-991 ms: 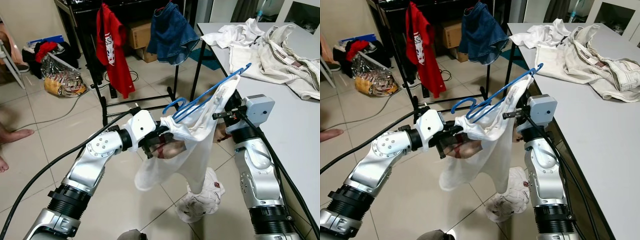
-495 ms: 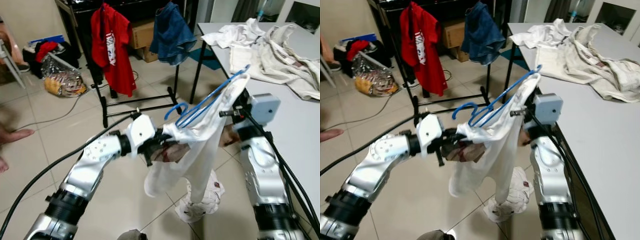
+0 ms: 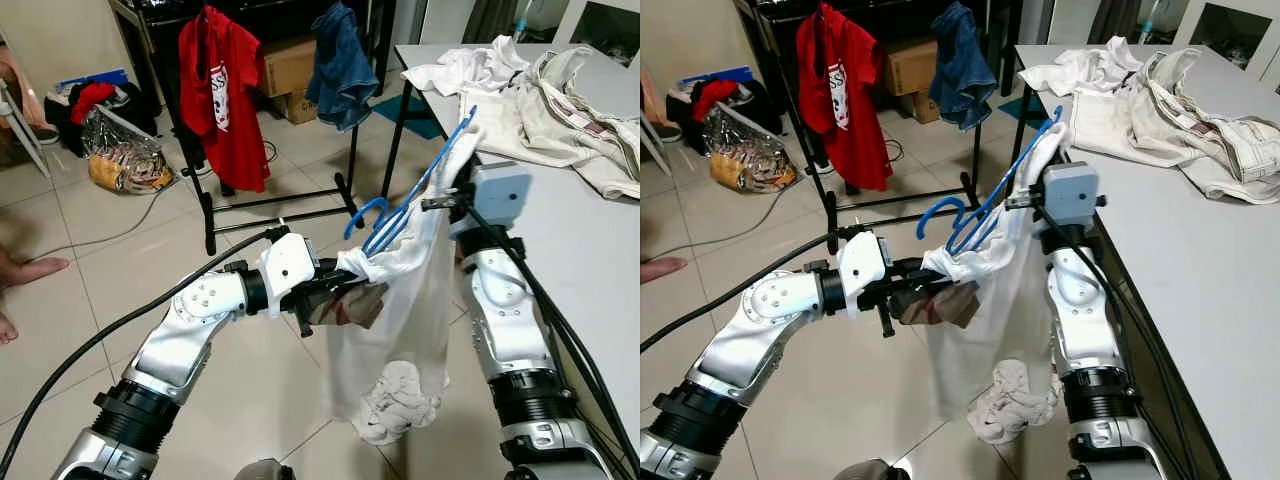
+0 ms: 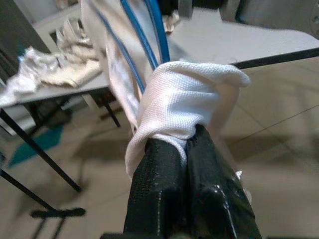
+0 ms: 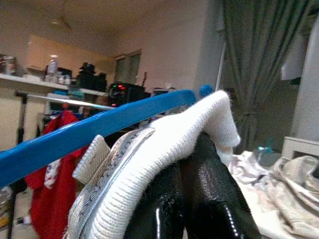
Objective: Hang hanger
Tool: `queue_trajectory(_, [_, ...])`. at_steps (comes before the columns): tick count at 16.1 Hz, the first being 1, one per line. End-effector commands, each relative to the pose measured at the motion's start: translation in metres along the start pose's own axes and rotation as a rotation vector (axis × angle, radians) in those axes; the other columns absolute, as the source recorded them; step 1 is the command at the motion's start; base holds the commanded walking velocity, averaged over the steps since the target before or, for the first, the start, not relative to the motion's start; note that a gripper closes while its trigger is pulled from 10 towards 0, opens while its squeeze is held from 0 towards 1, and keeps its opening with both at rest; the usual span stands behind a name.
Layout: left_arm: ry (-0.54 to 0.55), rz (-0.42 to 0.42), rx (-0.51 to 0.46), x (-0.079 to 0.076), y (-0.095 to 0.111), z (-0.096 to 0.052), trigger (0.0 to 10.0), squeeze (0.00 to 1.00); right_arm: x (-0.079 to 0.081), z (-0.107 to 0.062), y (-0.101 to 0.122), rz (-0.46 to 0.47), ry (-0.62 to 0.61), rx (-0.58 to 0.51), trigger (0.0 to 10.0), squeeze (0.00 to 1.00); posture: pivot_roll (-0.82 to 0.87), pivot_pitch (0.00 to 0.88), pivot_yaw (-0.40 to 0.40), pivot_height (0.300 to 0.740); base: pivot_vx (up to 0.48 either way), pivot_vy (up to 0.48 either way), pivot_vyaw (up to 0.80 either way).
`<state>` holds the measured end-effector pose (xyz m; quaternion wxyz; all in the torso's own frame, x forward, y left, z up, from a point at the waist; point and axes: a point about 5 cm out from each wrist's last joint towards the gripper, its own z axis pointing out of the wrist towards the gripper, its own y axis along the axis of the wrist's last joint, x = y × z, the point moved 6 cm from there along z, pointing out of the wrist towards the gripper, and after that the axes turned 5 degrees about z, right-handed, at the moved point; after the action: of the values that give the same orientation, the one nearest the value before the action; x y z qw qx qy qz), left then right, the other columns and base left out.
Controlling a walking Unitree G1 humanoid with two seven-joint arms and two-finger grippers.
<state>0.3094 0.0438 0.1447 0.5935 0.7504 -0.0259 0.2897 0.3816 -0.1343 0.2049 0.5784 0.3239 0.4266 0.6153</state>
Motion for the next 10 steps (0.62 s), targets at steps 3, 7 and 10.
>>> queue_trajectory(3, [0.054, 0.103, -0.075, 0.016, 0.023, -0.001, 10.0, 0.00, 0.024, -0.004, -0.007, 0.008, 0.101, 0.021, 0.1, 0.00, 0.03, 0.000, 0.029, 0.723, 0.000, 0.000, 0.00])
queue_trajectory(7, [0.022, 0.083, -0.112, 0.007, 0.027, 0.003, 10.0, 0.00, 0.018, 0.003, -0.006, 0.032, 0.039, 0.014, 10.0, 0.00, 0.02, 0.000, 0.037, 0.723, 0.000, 0.000, 0.00])
queue_trajectory(10, [0.019, 0.085, -0.132, 0.004, 0.031, 0.007, 10.0, 0.00, 0.027, 0.008, -0.006, 0.052, 0.052, 0.020, 10.0, 0.00, 0.02, 0.000, 0.036, 0.723, 0.000, 0.000, 0.00])
